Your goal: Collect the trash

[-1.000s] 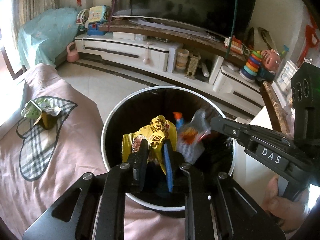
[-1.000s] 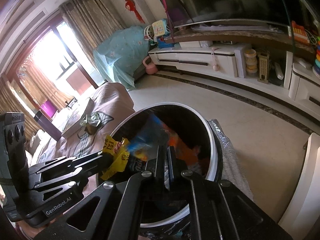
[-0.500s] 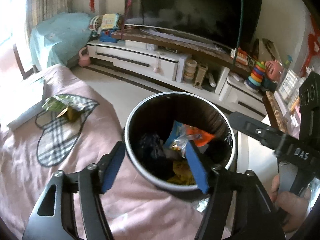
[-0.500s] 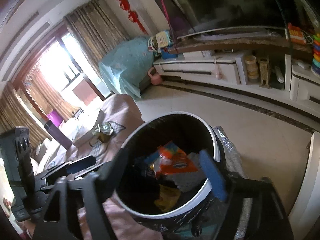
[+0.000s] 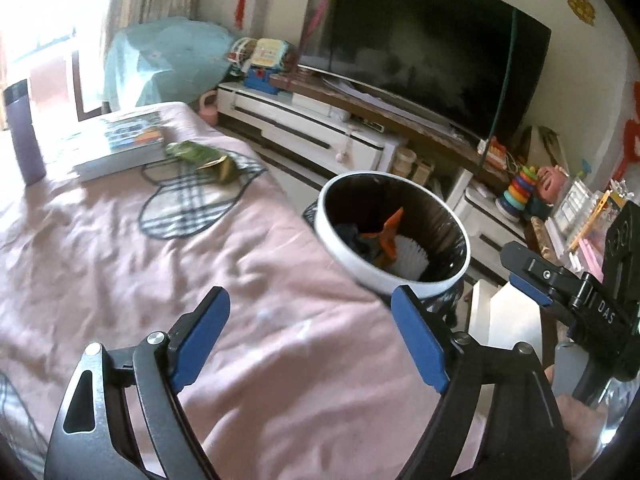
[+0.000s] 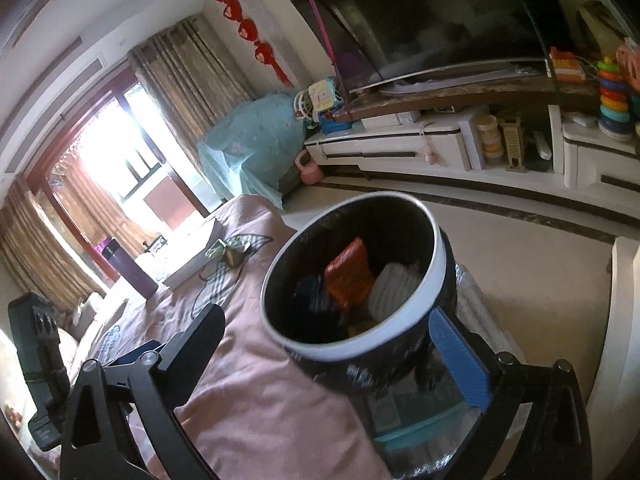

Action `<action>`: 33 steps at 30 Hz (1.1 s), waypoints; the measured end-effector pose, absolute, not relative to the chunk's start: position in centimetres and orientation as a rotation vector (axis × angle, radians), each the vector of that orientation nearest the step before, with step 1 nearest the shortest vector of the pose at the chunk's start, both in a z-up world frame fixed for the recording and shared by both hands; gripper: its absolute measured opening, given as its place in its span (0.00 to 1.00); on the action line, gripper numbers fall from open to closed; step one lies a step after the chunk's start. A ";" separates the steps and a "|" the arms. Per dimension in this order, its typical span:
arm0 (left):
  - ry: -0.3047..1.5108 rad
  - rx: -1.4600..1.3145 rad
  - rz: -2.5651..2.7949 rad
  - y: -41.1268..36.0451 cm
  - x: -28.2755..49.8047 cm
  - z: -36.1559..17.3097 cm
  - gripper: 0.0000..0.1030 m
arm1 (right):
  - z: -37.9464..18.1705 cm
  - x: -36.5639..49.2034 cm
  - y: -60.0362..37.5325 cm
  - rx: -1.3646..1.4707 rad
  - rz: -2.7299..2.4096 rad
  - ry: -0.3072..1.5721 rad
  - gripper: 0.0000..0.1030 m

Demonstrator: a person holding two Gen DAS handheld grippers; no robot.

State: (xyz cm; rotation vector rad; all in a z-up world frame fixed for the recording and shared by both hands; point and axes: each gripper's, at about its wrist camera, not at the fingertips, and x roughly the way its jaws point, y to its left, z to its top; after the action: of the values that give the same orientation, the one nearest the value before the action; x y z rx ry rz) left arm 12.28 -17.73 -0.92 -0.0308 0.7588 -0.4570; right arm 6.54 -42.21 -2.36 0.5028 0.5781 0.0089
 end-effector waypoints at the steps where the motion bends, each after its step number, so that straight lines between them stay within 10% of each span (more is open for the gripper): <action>1: 0.750 -0.035 -0.448 -17.1 11.8 -1.0 0.83 | -2.5 6.1 -41.8 0.501 0.003 0.572 1.00; 18: 0.342 0.035 -0.196 -12.1 2.5 1.9 1.00 | 1.5 -2.0 -34.3 0.172 -0.190 0.278 1.00; 33: 0.328 0.091 -0.133 -11.5 0.8 0.1 1.00 | -0.2 -4.3 -33.3 0.138 -0.238 0.241 1.00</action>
State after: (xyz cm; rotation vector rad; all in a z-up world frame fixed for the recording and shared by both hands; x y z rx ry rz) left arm 0.76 -11.50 0.08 0.0909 0.3282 -0.1329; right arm -4.30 -33.31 -0.22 0.1379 0.2411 -0.2377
